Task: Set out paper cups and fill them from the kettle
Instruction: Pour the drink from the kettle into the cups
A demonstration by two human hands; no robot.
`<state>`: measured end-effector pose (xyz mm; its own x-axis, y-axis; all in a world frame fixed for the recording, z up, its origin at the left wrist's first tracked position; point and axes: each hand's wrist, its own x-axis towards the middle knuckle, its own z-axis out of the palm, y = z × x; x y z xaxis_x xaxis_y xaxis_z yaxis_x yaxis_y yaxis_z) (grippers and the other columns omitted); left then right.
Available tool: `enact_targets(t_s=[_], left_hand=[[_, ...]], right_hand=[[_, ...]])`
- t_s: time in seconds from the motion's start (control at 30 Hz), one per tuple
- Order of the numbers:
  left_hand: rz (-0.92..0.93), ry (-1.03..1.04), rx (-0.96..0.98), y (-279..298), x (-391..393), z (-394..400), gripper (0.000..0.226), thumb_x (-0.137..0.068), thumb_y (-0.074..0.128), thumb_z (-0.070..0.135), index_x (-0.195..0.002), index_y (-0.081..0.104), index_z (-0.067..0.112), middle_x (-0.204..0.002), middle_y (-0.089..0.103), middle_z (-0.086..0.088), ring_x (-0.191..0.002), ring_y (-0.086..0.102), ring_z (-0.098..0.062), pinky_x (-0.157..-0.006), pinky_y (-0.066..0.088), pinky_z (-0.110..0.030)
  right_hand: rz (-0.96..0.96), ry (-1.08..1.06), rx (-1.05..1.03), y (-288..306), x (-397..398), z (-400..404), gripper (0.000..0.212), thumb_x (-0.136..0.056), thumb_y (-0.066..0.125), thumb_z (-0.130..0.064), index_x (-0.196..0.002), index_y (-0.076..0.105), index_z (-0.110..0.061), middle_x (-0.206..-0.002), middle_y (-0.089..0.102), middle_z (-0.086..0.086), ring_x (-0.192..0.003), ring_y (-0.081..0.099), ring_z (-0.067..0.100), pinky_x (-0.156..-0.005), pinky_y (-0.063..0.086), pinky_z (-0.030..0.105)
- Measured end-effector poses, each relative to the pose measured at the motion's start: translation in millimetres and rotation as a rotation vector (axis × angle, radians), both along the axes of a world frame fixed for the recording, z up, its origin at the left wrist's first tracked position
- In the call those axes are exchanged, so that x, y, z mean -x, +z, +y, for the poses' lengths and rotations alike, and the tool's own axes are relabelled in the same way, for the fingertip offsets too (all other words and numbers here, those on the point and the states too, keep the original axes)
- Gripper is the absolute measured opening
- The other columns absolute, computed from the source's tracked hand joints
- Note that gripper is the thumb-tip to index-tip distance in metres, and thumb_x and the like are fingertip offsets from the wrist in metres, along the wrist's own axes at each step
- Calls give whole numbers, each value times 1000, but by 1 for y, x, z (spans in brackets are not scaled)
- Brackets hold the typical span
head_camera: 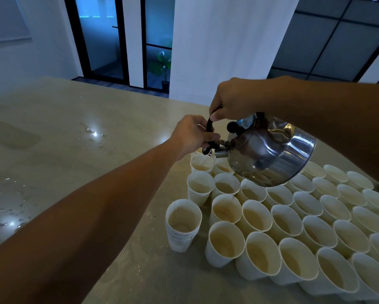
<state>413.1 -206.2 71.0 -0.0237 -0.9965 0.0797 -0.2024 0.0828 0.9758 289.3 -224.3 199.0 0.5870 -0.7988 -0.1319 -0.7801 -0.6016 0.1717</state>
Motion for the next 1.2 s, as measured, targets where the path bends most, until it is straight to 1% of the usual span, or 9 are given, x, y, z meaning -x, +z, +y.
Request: enact_targets(t_s=[0.17,0.3,0.5,0.67,0.77,0.83,1.0,1.13,1.2], left_hand=[[-25,34,33,3,-5,-2,29,-76,85,15,-98,69,2,-84,75,-11,-80,74,-27,-78,62,-39],[-101,69,75,18,-4,-2,27,-75,86,21,-94,71,8,-82,75,-7,-72,73,-19,-75,61,-33],[-182,58,104,35,-4,9,28,-74,87,28,-92,72,12,-83,75,-7,-70,72,-19,-70,60,-31],[-184,6,80,32,-9,26,29,-74,87,26,-90,72,8,-79,76,-7,-71,75,-20,-79,61,-40],[-161,-21,54,27,-12,35,31,-73,87,23,-92,72,3,-82,75,-12,-73,75,-23,-79,62,-39],[-135,-30,32,24,-14,41,33,-74,87,18,-95,70,-1,-85,75,-16,-73,75,-23,-74,62,-34],[-81,-66,-24,18,-18,50,33,-74,86,11,-96,70,-7,-87,75,-18,-76,75,-23,-73,62,-32],[-34,-94,-61,15,-22,53,31,-75,83,6,-98,69,-9,-89,74,-20,-77,75,-25,-71,61,-29],[-13,-117,-67,13,-24,55,30,-76,82,5,-99,69,-9,-90,74,-20,-79,75,-26,-72,61,-29]], right_hand=[[-106,-52,-12,0,10,1,26,-98,58,-38,-113,74,-24,-89,68,-7,-88,58,19,-74,41,27],[-236,-107,-32,5,26,3,27,-98,56,-41,-116,73,-28,-111,72,-2,-99,65,26,-85,52,35],[-339,-121,-83,15,40,9,21,-96,59,-44,-109,73,-35,-97,73,-1,-69,65,27,-74,54,34],[-282,-71,-84,13,36,21,22,-95,60,-46,-108,74,-35,-89,74,2,-64,63,28,-70,52,33],[-255,-61,-94,10,30,29,21,-95,60,-44,-108,74,-34,-84,72,-3,-65,62,23,-68,49,30],[-217,-40,-65,8,25,33,25,-96,58,-44,-113,73,-32,-94,71,-6,-76,61,18,-71,44,28],[-102,22,-19,4,13,40,29,-99,55,-39,-121,71,-26,-70,48,-27,-64,44,0,-58,30,16],[-32,62,-7,3,3,44,28,-99,56,-39,-119,71,-27,-69,47,-26,-66,47,4,-59,33,19],[-2,70,-8,2,-2,45,28,-99,56,-39,-120,71,-28,-73,49,-26,-75,50,9,-69,35,23]])
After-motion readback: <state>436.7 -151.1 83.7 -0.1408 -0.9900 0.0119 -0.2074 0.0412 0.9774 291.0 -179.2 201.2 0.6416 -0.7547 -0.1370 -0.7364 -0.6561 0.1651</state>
